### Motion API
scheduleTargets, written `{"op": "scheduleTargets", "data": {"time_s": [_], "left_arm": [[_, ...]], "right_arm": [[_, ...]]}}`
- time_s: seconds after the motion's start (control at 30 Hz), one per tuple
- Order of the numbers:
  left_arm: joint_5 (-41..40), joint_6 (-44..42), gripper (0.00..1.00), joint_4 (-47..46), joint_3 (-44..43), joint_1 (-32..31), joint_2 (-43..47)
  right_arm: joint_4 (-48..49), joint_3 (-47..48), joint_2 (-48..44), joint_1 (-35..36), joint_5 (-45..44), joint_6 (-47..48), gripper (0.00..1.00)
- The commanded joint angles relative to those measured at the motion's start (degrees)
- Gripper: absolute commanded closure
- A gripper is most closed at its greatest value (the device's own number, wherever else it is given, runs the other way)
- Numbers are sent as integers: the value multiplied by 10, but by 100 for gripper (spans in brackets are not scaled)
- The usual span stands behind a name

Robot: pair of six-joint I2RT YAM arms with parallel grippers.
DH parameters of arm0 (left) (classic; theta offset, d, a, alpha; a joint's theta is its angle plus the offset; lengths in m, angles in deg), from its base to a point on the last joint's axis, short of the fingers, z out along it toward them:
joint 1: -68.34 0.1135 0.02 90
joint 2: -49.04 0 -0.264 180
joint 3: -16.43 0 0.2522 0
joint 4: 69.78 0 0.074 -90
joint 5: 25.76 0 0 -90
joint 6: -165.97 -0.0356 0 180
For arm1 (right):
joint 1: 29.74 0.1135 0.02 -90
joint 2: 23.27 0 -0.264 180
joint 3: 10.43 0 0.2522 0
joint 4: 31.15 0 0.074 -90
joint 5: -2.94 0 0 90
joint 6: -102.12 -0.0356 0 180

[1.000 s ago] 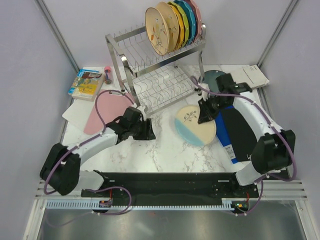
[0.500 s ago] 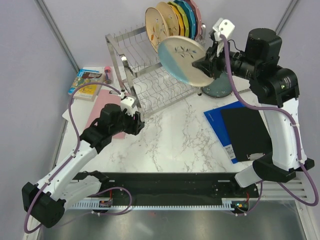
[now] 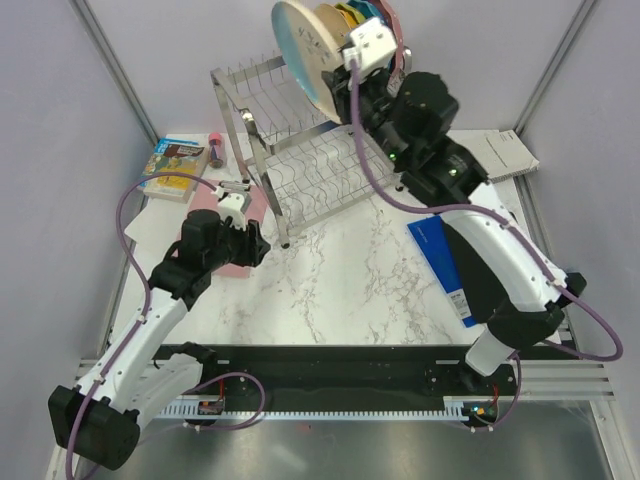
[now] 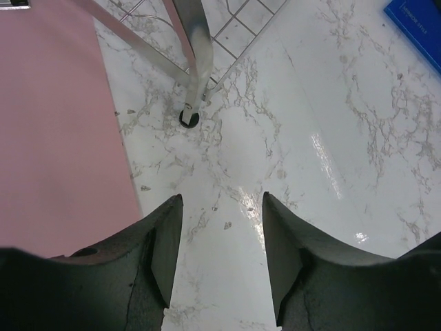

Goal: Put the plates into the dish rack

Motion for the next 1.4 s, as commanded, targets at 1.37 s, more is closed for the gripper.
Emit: {"op": "scheduleTargets", "data": {"time_s": [1.37], "left_arm": [[71,63,45,-87,49,48,-20]], "right_arm": [[267,83,148,-31,-65,91,100]]}}
